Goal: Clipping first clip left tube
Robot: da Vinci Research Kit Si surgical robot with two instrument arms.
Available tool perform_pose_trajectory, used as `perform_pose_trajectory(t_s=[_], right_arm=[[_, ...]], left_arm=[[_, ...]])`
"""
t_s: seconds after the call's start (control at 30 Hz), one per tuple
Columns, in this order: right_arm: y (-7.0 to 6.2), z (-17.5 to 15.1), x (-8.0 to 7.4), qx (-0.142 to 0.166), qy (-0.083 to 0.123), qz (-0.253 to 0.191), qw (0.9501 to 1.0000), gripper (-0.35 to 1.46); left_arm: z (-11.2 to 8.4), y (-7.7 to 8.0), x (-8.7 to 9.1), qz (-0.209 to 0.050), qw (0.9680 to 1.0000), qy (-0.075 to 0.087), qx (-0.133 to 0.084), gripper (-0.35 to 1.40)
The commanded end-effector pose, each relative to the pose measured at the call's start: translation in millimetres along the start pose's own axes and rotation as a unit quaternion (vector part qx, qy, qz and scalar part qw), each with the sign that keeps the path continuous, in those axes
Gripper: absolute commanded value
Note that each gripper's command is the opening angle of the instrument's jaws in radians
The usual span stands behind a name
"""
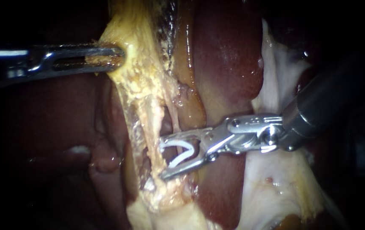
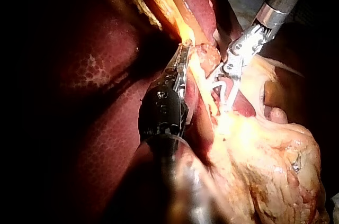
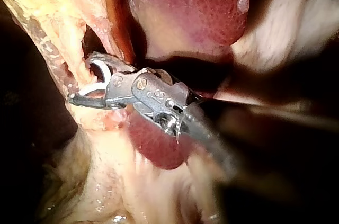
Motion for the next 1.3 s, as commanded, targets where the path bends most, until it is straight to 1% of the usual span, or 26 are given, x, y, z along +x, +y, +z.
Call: perform_pose_trajectory(t_s=[0.03,0.13,0.2,0.3,0.33,0.53,0.73,0.83,1.03,1.1,1.3], right_arm=[[0.0,0.3,-0.1,0.002,0.000,-0.001,1.0000,0.58],[0.0,1.0,-0.5,0.017,-0.005,-0.010,0.9998,0.58],[-0.1,1.1,-0.7,0.035,0.004,-0.009,0.9993,0.58],[-0.2,0.8,-0.7,0.066,0.026,-0.003,0.9975,0.58],[-0.3,0.7,-0.7,0.074,0.030,0.000,0.9968,0.58],[-0.4,1.0,-1.0,0.117,0.048,0.015,0.9919,0.58],[-0.4,1.6,-0.7,0.132,0.060,0.019,0.9892,0.58],[-0.5,1.9,-0.4,0.136,0.070,0.021,0.9881,0.58],[-0.4,2.7,0.1,0.142,0.082,0.023,0.9861,0.57],[-0.5,2.9,0.3,0.144,0.084,0.023,0.9856,0.57],[-0.8,3.1,0.5,0.150,0.083,0.020,0.9850,0.56]], left_arm=[[0.0,0.0,0.0,0.000,1.0000,0.000,0.000,-0.35],[0.0,0.0,0.0,0.000,1.0000,0.000,0.000,-0.35],[0.0,0.0,0.0,0.000,1.0000,0.000,0.000,-0.35],[0.0,0.0,0.1,0.000,1.0000,0.000,0.000,-0.35],[0.0,0.0,0.1,0.000,1.0000,0.000,0.000,-0.35],[0.0,0.0,0.1,0.000,1.0000,0.000,-0.001,-0.35],[0.1,0.0,0.1,0.000,1.0000,0.000,-0.001,-0.35],[0.2,0.0,0.1,0.000,1.0000,0.000,-0.001,-0.35],[0.4,-0.1,0.2,0.000,1.0000,-0.001,-0.002,-0.35],[0.5,-0.2,0.3,0.000,1.0000,-0.001,-0.004,-0.35],[0.6,-0.1,0.3,0.000,1.0000,-0.001,-0.004,-0.35]])
